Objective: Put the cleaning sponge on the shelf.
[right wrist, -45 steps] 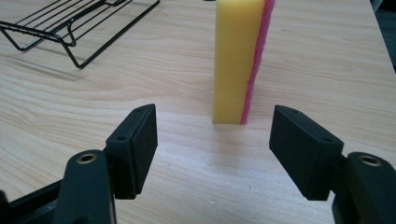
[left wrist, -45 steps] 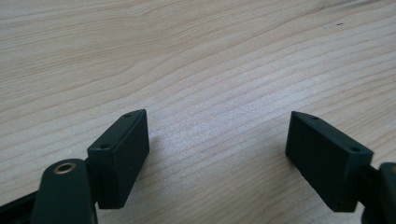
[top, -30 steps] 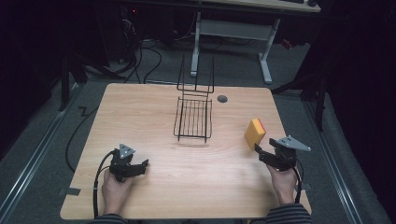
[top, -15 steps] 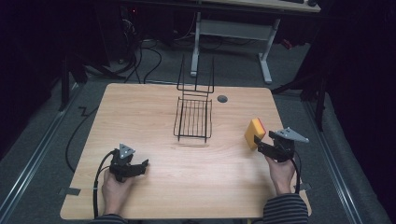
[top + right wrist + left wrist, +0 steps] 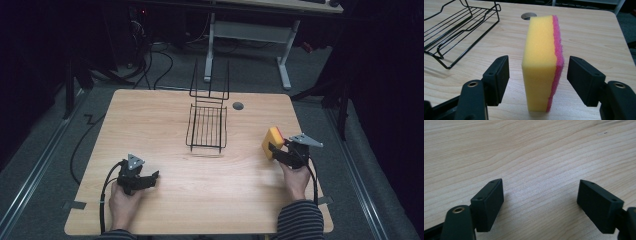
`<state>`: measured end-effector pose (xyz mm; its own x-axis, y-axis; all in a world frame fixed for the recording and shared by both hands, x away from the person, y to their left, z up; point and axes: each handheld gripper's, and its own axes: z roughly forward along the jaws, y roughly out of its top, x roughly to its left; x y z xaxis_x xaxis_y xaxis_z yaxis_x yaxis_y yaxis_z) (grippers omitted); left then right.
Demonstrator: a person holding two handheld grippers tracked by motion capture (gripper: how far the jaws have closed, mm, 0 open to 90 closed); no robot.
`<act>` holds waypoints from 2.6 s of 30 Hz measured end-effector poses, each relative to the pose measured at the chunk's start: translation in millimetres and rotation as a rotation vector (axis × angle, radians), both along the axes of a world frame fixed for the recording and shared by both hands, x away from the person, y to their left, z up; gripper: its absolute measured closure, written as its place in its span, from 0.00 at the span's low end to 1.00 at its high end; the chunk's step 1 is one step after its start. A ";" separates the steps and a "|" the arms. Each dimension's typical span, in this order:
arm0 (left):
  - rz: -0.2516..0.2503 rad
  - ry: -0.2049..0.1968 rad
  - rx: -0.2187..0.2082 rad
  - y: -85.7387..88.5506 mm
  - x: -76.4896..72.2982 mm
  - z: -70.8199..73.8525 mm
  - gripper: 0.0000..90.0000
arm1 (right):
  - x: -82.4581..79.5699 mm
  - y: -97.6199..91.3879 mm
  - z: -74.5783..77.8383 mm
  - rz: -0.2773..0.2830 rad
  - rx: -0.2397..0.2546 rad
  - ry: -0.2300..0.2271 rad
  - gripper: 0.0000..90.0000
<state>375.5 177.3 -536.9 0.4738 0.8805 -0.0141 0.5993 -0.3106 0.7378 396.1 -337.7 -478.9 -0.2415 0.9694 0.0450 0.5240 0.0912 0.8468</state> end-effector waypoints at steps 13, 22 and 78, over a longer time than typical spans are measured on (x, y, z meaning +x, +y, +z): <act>0.000 0.000 0.000 0.0 0.0 0.0 0.24 | 9.0 -0.2 -10.4 -0.011 0.001 0.036 0.49; 0.000 0.000 0.000 0.0 0.0 0.0 0.24 | 10.9 -0.5 -13.5 -0.018 0.002 0.051 0.55; 0.000 0.000 0.000 -0.1 -0.1 0.0 0.24 | -9.1 8.0 19.8 0.109 0.047 -0.059 0.67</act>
